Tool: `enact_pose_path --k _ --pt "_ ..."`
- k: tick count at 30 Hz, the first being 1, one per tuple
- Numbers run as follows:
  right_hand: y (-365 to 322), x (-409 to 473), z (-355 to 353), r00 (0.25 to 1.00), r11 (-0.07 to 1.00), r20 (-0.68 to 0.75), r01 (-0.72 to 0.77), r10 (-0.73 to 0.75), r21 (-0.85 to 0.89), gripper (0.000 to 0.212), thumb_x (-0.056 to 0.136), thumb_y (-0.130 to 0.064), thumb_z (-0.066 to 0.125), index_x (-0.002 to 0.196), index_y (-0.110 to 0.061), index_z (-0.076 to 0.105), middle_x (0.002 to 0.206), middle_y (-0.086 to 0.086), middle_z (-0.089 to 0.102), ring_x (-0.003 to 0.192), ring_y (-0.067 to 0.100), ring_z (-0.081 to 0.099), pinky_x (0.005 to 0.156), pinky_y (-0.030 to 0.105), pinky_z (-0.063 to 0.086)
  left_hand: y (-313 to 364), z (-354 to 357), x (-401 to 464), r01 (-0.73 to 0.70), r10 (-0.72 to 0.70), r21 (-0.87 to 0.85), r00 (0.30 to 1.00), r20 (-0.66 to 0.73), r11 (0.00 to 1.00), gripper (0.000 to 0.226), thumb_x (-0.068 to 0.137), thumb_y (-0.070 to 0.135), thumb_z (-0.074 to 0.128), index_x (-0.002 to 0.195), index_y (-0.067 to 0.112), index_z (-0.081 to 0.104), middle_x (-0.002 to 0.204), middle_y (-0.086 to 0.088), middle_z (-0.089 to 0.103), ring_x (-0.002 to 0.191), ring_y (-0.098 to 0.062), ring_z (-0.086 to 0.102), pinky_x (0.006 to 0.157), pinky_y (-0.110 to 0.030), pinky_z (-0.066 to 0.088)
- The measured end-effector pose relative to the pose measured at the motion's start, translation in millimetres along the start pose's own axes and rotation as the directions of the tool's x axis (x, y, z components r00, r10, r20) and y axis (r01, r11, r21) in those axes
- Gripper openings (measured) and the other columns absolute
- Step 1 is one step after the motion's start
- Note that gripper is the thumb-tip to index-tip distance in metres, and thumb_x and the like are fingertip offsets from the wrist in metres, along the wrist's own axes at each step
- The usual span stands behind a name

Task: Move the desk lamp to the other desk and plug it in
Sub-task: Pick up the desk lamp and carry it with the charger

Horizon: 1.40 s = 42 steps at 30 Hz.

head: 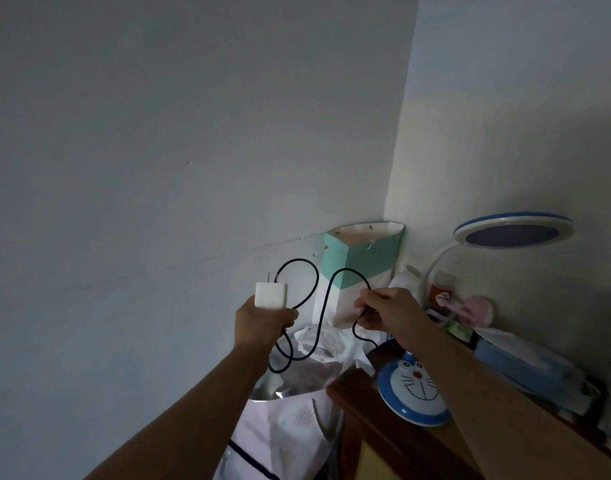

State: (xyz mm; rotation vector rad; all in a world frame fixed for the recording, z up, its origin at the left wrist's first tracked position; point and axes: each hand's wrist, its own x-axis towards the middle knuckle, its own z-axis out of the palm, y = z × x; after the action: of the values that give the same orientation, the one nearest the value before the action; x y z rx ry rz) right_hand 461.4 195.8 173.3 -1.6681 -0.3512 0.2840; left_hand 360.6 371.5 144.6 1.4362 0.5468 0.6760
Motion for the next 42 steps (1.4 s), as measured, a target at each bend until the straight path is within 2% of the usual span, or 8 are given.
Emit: enact_pose_path --k 5,10,13,17,23,28,36,42 --pt "-5.1 3.6 0.5 0.996 0.998 -0.086 -0.022 0.027 0.063 0.020 0.091 -0.006 0.055 0.076 0.005 0.062 0.066 0.019 0.061 0.053 0.022 0.063 0.043 0.020 0.054 -12.3 28.5 4.7 0.045 -0.042 -0.022 0.990 0.131 0.999 0.048 0.062 0.012 0.084 0.102 0.012 0.057 0.094 -0.010 0.064 0.087 -0.027 0.062 0.080 -0.040 0.055" --pt "-13.5 5.7 -5.1 0.994 0.998 -0.106 0.002 0.005 0.071 0.019 0.090 -0.001 0.052 0.072 0.003 0.058 0.068 0.021 0.059 0.038 0.016 0.063 0.040 0.020 0.053 -16.5 54.3 4.3 0.031 -0.043 0.051 0.971 0.234 0.998 0.048 0.057 0.019 0.087 0.096 0.016 0.059 0.084 -0.004 0.062 0.077 -0.018 0.060 0.066 -0.030 0.053" --pt "-18.7 12.5 -9.9 0.996 0.996 -0.093 0.005 0.003 0.084 0.010 0.090 0.000 0.052 0.084 0.005 0.058 0.073 0.023 0.059 0.049 0.026 0.064 0.041 0.023 0.055 -15.8 72.3 5.7 0.024 -0.051 0.105 0.963 0.263 0.994 0.034 0.058 0.017 0.087 0.078 0.017 0.058 0.073 -0.003 0.060 0.067 -0.016 0.057 0.056 -0.026 0.047" --pt "-22.0 24.3 -19.7 0.999 0.997 -0.052 -0.005 0.010 0.082 0.010 0.093 -0.004 0.050 0.088 0.002 0.056 0.068 0.019 0.060 0.056 0.026 0.063 0.048 0.024 0.055 -17.3 95.6 10.6 0.036 -0.063 0.102 0.961 0.271 0.994 0.035 0.061 0.011 0.085 0.087 0.004 0.062 0.074 -0.008 0.060 0.068 -0.021 0.056 0.063 -0.031 0.046" --pt "-24.2 43.2 -40.3 0.999 0.997 -0.018 0.027 -0.026 0.068 0.011 0.092 -0.007 0.051 0.094 0.001 0.059 0.067 0.015 0.062 0.054 0.021 0.064 0.048 0.022 0.055 -14.8 121.1 16.3 0.073 -0.087 0.058 0.951 0.297 0.996 0.026 0.065 0.025 0.083 0.074 0.013 0.061 0.063 -0.004 0.060 0.056 -0.015 0.055 0.050 -0.023 0.045" --pt "-23.3 55.9 -49.2 0.998 0.997 0.015 0.057 -0.057 0.052 0.015 0.092 -0.008 0.053 0.079 -0.007 0.060 0.067 0.011 0.064 0.054 0.019 0.064 0.046 0.019 0.054 -11.6 134.5 18.4 0.080 -0.082 0.020 0.962 0.259 0.997 0.021 0.064 0.016 0.083 0.074 0.013 0.064 0.065 -0.004 0.068 0.049 -0.008 0.059 0.037 -0.014 0.040" --pt "-11.2 66.5 -55.8 0.995 0.996 0.029 0.090 -0.090 0.007 0.014 0.091 -0.006 0.053 0.094 0.002 0.064 0.068 0.007 0.063 0.055 0.014 0.059 0.046 0.013 0.052 -18.1 147.3 17.0 0.064 -0.062 -0.014 0.988 0.141 0.998 0.028 0.066 -0.003 0.075 0.083 0.009 0.057 0.084 -0.017 0.063 0.076 -0.029 0.063 0.054 -0.025 0.052" --pt "9.5 67.5 -68.4 1.000 0.993 -0.011 0.011 -0.012 -0.114 0.023 0.093 -0.006 0.047 0.107 0.005 0.062 0.082 0.015 0.063 0.062 0.013 0.053 0.054 0.020 0.045 -25.1 144.7 17.4 0.062 -0.062 0.000 0.994 0.090 0.998 0.034 0.066 -0.004 0.074 0.095 0.003 0.059 0.089 -0.019 0.064 0.078 -0.030 0.062 0.057 -0.027 0.051"
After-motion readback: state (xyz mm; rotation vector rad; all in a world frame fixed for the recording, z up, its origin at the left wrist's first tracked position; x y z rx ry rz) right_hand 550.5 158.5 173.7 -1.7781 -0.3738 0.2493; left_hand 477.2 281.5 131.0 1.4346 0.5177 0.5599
